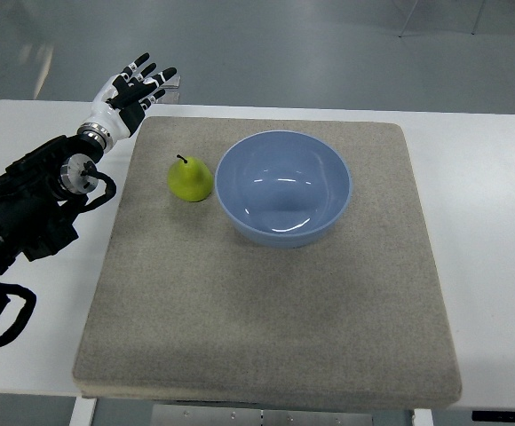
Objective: Place pear in bowl with left hand
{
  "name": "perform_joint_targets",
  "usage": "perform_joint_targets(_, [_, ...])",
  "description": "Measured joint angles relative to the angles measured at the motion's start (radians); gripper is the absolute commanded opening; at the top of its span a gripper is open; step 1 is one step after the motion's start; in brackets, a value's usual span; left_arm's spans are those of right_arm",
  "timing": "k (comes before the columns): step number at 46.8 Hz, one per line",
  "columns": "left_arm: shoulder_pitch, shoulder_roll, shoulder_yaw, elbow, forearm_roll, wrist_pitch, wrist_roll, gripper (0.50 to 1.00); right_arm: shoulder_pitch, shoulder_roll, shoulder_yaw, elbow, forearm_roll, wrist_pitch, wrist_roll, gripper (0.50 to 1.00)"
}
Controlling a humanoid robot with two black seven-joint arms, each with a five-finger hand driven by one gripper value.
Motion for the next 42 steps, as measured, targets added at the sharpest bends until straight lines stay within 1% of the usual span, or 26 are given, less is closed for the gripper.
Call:
perform_joint_targets(29, [-0.011, -0.003, -0.008, 0.0, -0.01, 0.0, 0.0, 0.992, 0.0, 0.0, 0.0, 0.0, 0.0, 0.0, 0.0, 0.924])
perform_joint_targets(42, [-0.012, 0.002, -0.008, 0.0, -0.01, 0.012, 0.001, 0.992, 0.0, 0.0, 0.0, 0.0, 0.0, 0.0, 0.0, 0.926])
